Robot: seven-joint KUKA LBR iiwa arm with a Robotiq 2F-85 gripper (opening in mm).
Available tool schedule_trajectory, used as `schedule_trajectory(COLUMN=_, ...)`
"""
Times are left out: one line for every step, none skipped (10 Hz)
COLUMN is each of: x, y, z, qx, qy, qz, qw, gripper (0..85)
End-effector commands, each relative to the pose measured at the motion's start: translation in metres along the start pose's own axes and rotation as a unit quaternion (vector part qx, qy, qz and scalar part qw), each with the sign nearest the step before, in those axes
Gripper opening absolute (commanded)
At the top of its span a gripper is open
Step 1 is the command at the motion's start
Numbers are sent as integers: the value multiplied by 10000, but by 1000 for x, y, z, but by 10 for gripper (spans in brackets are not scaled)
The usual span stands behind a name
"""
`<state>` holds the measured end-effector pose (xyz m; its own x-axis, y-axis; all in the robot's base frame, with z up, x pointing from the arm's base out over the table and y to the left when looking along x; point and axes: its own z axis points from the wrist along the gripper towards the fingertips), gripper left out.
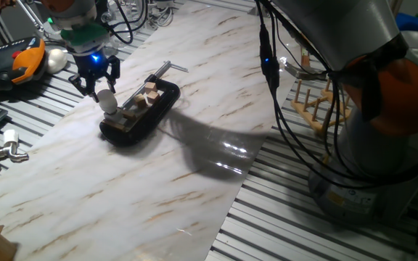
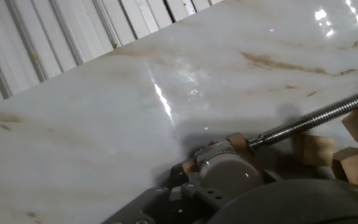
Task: Install the light bulb by rotating it
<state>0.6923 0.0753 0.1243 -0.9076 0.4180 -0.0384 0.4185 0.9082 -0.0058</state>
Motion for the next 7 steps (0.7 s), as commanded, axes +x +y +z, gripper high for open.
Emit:
schedule_trajectory(x=0, y=0, z=0, qx=3, qy=23, qz=169, qw=9999, gripper=0)
schedule_trajectory(x=0, y=0, z=0, qx=10, qy=37, qz=276, qw=9996, gripper=0)
schedule_trajectory(x=0, y=0, z=0, qx=10, qy=36, qz=353, qw=9994, gripper=0)
schedule_trajectory(x=0, y=-1, z=0, qx=0, qy=50, qz=445, qw=9990, gripper=0)
schedule_trajectory(x=0, y=-1, z=1, qx=-16, qy=68, qz=614, qw=9981, gripper=0)
schedule_trajectory(x=0, y=-1, z=1, qx=-16, qy=96, qz=798, qw=9968, gripper=0)
schedule_trajectory(x=0, y=-1, z=1, qx=-43, qy=122, qz=1005, qw=9949, gripper=0)
